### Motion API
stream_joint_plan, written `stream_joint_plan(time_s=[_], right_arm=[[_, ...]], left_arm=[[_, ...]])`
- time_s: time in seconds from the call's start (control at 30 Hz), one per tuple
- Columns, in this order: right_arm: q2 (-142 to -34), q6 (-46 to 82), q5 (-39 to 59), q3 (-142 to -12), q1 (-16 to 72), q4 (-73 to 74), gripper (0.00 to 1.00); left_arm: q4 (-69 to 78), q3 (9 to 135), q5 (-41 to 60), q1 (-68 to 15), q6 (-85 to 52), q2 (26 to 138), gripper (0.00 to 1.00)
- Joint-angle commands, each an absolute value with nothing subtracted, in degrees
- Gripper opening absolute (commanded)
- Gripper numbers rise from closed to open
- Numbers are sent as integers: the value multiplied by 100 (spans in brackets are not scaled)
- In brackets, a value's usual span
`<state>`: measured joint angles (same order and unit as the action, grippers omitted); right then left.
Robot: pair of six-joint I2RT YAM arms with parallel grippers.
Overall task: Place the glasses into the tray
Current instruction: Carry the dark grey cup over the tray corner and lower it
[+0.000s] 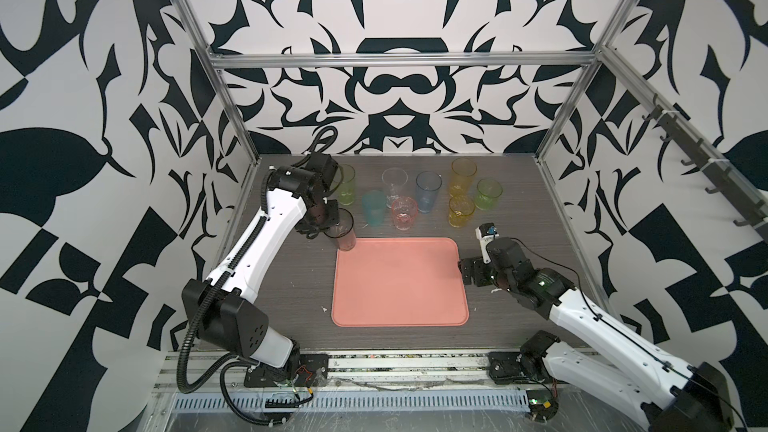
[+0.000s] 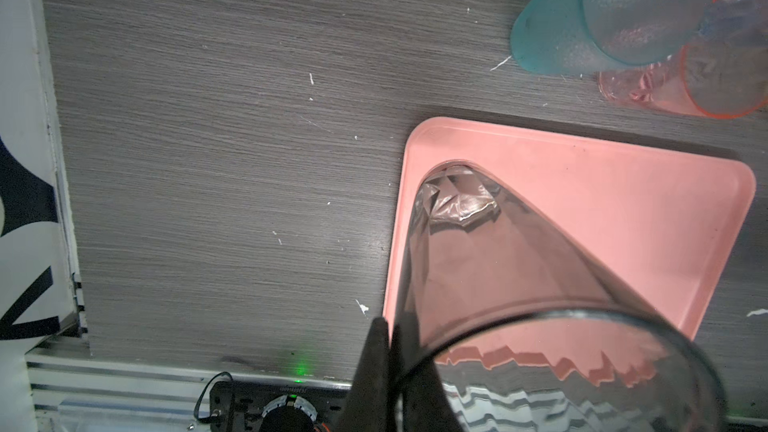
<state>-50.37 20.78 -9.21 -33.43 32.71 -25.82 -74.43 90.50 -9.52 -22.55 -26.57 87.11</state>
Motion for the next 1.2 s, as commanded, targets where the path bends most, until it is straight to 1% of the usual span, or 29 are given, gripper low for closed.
stream_joint_plan(time_s=[0.0, 0.3, 0.67, 1.17], right_arm=[[-5036, 2062, -950, -3357, 3258, -2477, 98], [-5044, 2058, -932, -3349, 3259, -2464, 98], [-5090, 2059, -931, -3357, 3259, -2476, 98], [-5150, 2064, -923, -3376, 3254, -2472, 98]], left_arm=[[-7567, 9030, -1167, -2434, -2808, 8877, 0], [-7472, 8927, -1184, -2687, -2947, 9198, 0], [-7166, 8642, -1022, -2704, -3036, 9456, 0], [-6939, 8513, -1054, -2703, -3100, 9738, 0]])
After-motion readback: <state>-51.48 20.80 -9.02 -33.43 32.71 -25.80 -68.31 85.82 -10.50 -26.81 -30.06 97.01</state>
